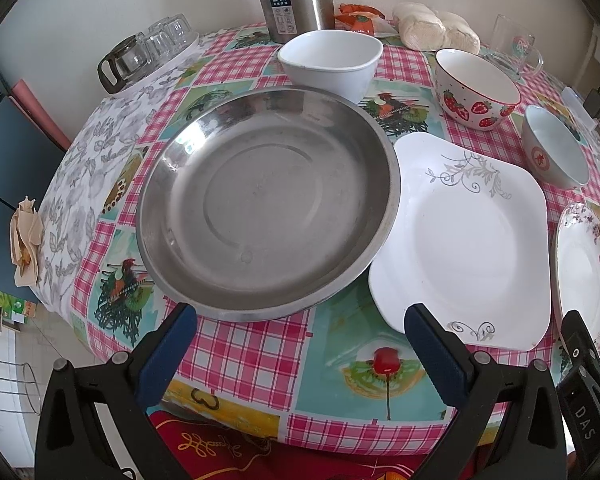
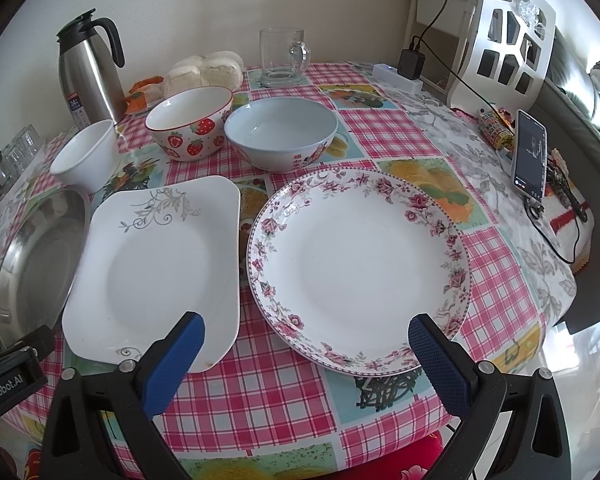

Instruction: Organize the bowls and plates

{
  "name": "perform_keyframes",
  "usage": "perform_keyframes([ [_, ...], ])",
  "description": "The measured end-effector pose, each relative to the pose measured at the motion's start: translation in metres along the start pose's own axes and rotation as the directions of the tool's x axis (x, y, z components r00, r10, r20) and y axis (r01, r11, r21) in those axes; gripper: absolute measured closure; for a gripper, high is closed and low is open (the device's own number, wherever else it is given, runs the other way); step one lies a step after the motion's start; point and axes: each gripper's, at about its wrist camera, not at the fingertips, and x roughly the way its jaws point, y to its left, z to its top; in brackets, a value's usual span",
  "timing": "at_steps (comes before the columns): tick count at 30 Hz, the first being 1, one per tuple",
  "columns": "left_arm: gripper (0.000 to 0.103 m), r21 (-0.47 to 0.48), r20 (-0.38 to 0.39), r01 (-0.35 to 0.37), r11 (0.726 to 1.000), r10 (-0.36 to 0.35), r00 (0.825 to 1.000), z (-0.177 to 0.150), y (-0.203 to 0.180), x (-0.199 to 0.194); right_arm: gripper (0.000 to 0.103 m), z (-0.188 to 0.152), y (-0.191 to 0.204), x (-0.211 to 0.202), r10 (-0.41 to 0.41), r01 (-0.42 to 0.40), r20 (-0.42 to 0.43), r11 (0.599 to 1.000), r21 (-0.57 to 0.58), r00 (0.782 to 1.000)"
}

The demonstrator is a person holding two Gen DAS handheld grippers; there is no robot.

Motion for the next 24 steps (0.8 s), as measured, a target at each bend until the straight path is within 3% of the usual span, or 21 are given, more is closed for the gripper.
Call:
perform_keyframes([
  [10, 0.0, -0.019, -0.009, 0.007, 1.0, -0.007, 1.0, 0.002, 0.015, 0.004, 0.0, -0.002, 0.014, 0.0, 0.006, -0.006, -0.003, 1.0, -0.015, 1.0],
  [24, 0.0, -0.117, -0.02, 0.035, 0.992, -0.038, 0.999, 0.01, 0.063, 0.017, 0.0, -0.01, 0.069, -0.004, 0.046, -0.045, 0.006, 0.992, -0.115, 0.999],
])
